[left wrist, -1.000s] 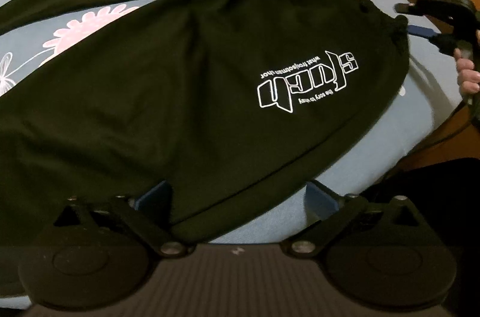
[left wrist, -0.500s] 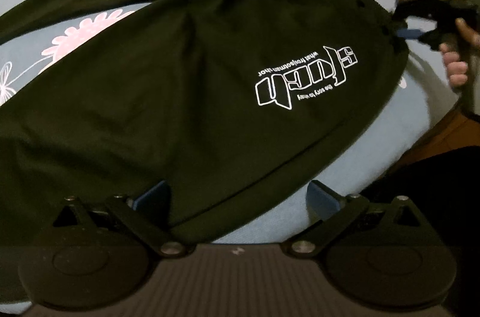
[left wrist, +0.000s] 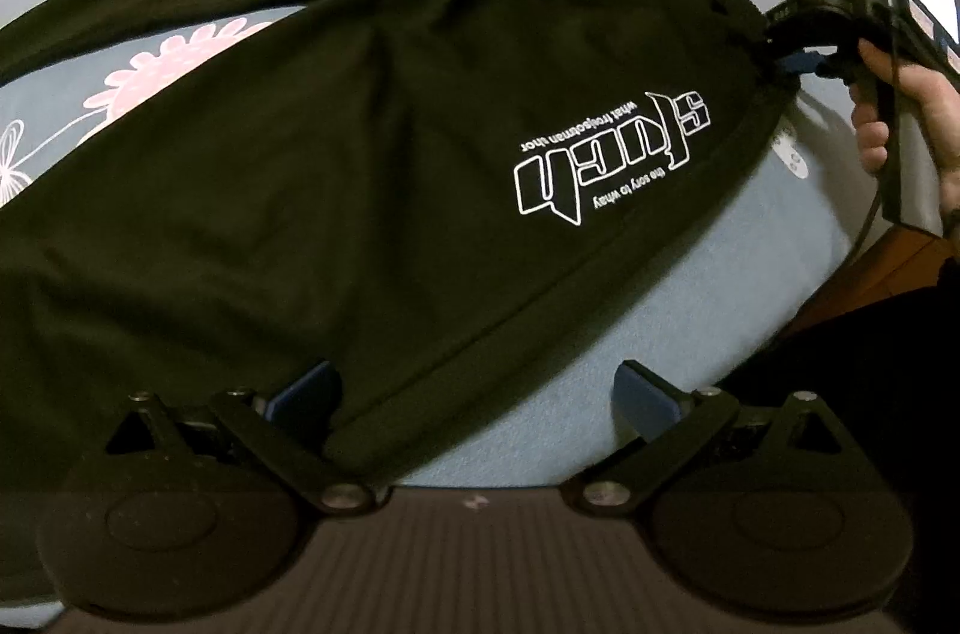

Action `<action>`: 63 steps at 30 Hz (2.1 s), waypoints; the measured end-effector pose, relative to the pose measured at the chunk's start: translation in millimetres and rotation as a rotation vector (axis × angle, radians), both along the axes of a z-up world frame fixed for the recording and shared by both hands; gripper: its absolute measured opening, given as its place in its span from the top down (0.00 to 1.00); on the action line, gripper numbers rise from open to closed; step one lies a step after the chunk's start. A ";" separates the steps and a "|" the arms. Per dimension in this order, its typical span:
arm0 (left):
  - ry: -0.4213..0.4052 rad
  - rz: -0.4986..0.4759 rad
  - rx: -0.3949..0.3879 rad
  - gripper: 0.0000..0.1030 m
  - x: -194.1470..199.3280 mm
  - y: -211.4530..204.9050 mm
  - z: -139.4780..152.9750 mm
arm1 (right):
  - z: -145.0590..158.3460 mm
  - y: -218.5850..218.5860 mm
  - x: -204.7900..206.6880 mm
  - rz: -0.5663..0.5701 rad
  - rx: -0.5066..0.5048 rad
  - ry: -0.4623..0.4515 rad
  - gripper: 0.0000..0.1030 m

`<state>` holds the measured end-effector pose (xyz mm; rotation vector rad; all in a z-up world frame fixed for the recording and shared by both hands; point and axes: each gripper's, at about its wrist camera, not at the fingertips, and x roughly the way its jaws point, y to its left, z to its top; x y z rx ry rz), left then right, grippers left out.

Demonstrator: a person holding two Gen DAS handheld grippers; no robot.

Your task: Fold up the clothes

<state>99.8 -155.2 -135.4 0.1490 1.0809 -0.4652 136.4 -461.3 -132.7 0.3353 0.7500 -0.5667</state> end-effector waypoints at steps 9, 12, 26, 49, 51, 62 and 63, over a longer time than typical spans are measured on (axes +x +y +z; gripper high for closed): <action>0.021 0.022 -0.003 0.04 4.5 5.4 1.1 | 12.0 -9.5 -40.8 0.053 0.041 -0.022 0.89; 0.030 0.024 0.008 0.04 5.1 4.3 2.1 | 11.5 -16.4 -47.0 0.041 0.081 -0.019 0.88; 0.020 -0.086 -0.071 0.04 15.4 -18.8 12.4 | 11.9 -26.7 -48.3 0.039 0.271 -0.090 0.78; 0.089 -0.113 -0.139 0.04 15.5 4.9 16.6 | 40.5 -29.7 -63.8 0.039 0.189 -0.179 0.71; 0.076 -0.118 -0.142 0.04 21.5 -0.1 20.2 | 51.4 -29.4 -44.4 0.098 0.144 -0.187 0.65; 0.147 -0.095 -0.168 0.04 39.6 -8.6 -0.1 | 15.6 -31.3 76.3 0.333 0.041 -0.060 0.60; 0.150 -0.092 -0.171 0.03 40.3 -8.5 -0.1 | 14.2 -32.7 77.3 0.345 0.059 -0.072 0.66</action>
